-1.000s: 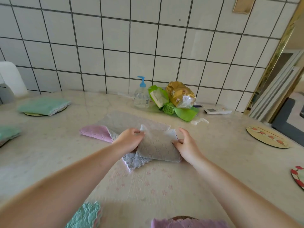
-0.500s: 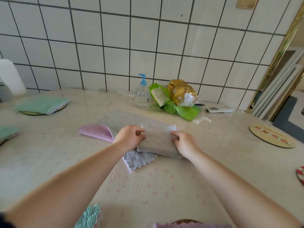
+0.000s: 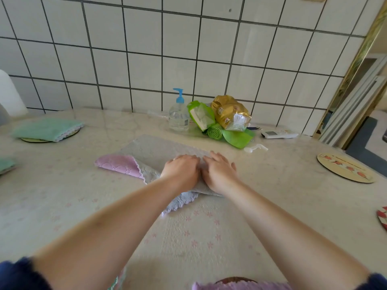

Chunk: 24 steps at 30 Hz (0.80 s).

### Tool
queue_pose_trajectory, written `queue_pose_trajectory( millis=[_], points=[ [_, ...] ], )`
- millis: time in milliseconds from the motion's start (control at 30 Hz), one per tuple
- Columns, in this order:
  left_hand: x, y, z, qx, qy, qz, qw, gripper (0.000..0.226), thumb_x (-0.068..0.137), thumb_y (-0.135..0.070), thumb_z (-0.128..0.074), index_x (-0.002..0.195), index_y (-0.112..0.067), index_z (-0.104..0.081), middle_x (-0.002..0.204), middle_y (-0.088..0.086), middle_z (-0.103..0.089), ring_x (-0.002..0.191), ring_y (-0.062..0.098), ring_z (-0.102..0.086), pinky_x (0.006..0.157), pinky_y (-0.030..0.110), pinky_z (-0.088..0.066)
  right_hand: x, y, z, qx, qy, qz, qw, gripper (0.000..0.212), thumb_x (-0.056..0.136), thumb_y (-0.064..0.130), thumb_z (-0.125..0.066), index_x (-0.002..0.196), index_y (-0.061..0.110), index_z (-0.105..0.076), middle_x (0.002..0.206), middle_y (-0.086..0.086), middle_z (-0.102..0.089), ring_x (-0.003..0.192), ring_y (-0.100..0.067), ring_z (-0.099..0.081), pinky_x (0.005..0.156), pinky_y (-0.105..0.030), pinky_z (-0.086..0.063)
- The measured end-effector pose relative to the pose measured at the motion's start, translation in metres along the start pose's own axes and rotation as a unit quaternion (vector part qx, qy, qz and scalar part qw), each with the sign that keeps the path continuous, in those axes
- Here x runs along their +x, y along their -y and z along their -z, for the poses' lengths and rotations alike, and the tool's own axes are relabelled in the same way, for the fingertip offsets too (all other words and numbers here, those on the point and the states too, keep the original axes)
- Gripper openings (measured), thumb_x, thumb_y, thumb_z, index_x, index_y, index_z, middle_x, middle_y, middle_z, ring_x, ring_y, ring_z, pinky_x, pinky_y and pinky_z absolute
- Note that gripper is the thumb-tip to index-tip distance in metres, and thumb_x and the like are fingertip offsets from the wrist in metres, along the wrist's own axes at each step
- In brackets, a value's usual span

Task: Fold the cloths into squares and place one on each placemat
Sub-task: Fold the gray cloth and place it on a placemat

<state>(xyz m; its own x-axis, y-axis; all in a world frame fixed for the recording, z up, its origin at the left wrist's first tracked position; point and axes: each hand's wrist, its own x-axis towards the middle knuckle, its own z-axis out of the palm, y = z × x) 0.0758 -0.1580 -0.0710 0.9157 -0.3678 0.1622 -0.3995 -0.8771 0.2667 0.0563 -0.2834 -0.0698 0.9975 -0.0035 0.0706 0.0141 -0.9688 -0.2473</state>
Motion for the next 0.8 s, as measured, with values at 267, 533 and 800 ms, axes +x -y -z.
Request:
queue_pose_trajectory(
  millis=[267, 533, 800],
  points=[
    [-0.005, 0.017, -0.017, 0.021, 0.086, 0.012, 0.996, 0.053, 0.098, -0.042, -0.019, 0.148, -0.028, -0.013, 0.158, -0.008, -0.004, 0.145, 0.012, 0.002, 0.117, 0.047, -0.005, -0.009, -0.021, -0.016, -0.023, 0.065, -0.044, 0.997, 0.063, 0.094, 0.056, -0.019, 0.148, 0.027, -0.006, 0.158, 0.006, 0.001, 0.145, -0.014, 0.0, 0.114, -0.057, -0.004],
    [-0.005, 0.02, -0.021, 0.017, 0.068, 0.018, 0.997, 0.055, 0.096, -0.044, -0.019, 0.148, -0.03, -0.01, 0.158, -0.007, -0.003, 0.145, 0.012, 0.002, 0.118, 0.045, -0.004, -0.007, -0.023, -0.022, -0.035, 0.061, -0.052, 0.996, 0.067, 0.092, 0.06, -0.014, 0.148, 0.026, -0.001, 0.158, 0.005, 0.004, 0.145, -0.013, 0.002, 0.114, -0.056, -0.002],
    [-0.013, 0.017, -0.01, -0.062, 0.051, 0.08, 0.994, 0.061, 0.093, -0.049, -0.037, 0.147, -0.025, -0.019, 0.157, 0.004, -0.013, 0.144, 0.024, -0.011, 0.115, 0.041, -0.015, -0.019, -0.03, -0.013, 0.066, 0.008, -0.065, 0.996, 0.068, 0.09, 0.054, -0.039, 0.147, 0.023, -0.018, 0.156, -0.004, -0.015, 0.143, -0.022, -0.016, 0.115, -0.044, -0.012]
  ],
)
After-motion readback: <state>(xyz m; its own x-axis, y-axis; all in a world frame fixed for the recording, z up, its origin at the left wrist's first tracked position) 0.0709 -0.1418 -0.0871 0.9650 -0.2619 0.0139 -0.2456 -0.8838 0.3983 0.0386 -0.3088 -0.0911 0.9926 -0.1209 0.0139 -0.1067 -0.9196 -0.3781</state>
